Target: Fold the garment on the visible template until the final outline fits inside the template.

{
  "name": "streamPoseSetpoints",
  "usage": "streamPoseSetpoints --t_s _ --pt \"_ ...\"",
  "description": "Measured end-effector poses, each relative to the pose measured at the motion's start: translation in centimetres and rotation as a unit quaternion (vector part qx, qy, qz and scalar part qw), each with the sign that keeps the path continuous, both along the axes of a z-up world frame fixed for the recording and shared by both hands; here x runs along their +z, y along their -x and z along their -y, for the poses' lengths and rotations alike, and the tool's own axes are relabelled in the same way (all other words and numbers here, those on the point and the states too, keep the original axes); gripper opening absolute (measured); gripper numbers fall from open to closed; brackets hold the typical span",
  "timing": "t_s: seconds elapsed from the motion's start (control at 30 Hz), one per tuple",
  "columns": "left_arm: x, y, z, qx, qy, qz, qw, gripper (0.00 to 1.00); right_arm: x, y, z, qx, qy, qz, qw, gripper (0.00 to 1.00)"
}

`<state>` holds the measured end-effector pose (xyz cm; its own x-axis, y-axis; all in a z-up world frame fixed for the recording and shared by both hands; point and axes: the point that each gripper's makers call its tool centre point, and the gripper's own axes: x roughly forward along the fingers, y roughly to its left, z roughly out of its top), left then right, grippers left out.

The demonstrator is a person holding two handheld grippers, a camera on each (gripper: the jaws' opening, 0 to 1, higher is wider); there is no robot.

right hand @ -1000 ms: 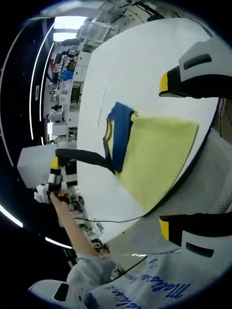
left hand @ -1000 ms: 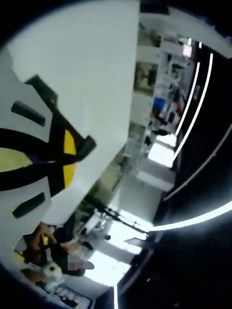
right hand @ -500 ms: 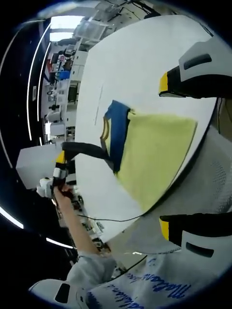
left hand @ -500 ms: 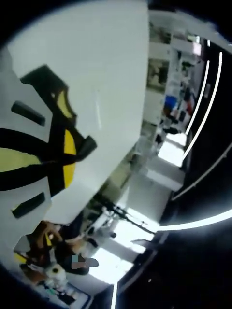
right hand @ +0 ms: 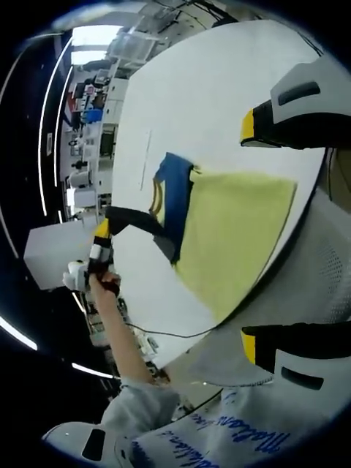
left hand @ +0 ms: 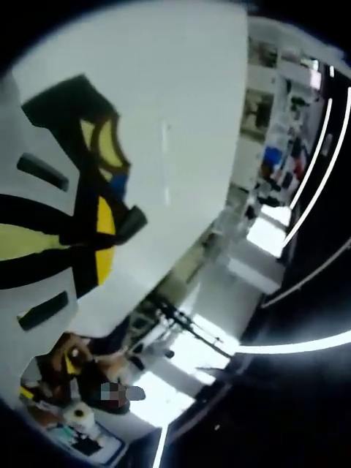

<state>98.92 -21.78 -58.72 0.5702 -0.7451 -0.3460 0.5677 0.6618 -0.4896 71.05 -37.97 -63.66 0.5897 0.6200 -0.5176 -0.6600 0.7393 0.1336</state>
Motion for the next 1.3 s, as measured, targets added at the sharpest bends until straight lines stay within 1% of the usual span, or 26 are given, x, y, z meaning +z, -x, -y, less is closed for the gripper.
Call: streamPoseSetpoints --t_s 0.1,0.2,0.27,0.37,0.43,0.57,0.67,0.73,0.8,0.87,1.0,1.1,1.17,1.3 --pt "-0.7 0.1 0.9 -0.003 0.000 -0.011 0.9999 0.00 -0.2 0.1 -0.1 0.004 0.003 -0.002 1.0000 1.00" --pt "-1.4 0.2 1.5 -0.004 -0.006 -0.015 0.9999 0.00 -0.1 0.1 -0.2 0.006 0.000 -0.003 1.0000 1.00" --pt "-1.5 -0.2 1.4 -0.004 -0.009 -0.017 0.9998 0.00 -0.1 -0.1 -0.1 0.001 -0.004 -0.003 1.0000 1.00" --pt "-2.0 -0.3 1.8 -0.005 -0.010 -0.021 0.9997 0.00 -0.4 -0.2 0.1 -0.004 0.002 -0.006 1.0000 1.00" --pt "-2.3 0.4 2.1 -0.007 -0.021 -0.021 0.9995 0.00 -0.6 -0.2 0.3 -0.008 0.007 -0.008 0.9999 1.00" --pt "-3.1 1.3 3.3 -0.014 -0.025 -0.028 0.9992 0.00 -0.6 -0.2 0.2 -0.011 0.005 -0.009 0.9999 1.00" --pt "-3.6 1.6 3.9 -0.015 -0.036 -0.024 0.9990 0.00 -0.7 -0.1 0.2 -0.009 0.008 -0.012 0.9998 1.00" --pt "-4.1 1.1 4.1 -0.016 -0.055 -0.015 0.9983 0.00 -0.8 -0.1 0.2 -0.010 0.008 -0.014 0.9998 1.00" --pt "-4.7 1.2 4.8 -0.024 -0.061 -0.018 0.9977 0.00 -0.8 -0.2 0.3 -0.012 0.006 -0.015 0.9998 1.00" --pt "-5.1 0.5 4.9 -0.025 -0.067 -0.017 0.9973 0.00 -0.8 -0.2 0.4 -0.015 0.006 -0.015 0.9998 1.00" --pt "-6.0 0.0 5.3 -0.026 -0.068 -0.027 0.9969 0.00 -1.1 0.0 0.7 -0.020 0.008 -0.019 0.9996 1.00" --pt "-6.6 -0.3 5.5 -0.029 -0.072 -0.028 0.9966 0.00 -1.1 0.0 0.8 -0.026 0.007 -0.019 0.9995 1.00" --pt "-6.9 -0.6 5.7 -0.025 -0.069 -0.025 0.9969 0.00 -1.2 -0.1 1.0 -0.034 0.007 -0.019 0.9992 1.00" --pt "-7.7 -0.7 6.2 -0.025 -0.065 -0.034 0.9970 0.00 -1.4 -0.1 1.0 -0.040 0.000 -0.023 0.9989 1.00"
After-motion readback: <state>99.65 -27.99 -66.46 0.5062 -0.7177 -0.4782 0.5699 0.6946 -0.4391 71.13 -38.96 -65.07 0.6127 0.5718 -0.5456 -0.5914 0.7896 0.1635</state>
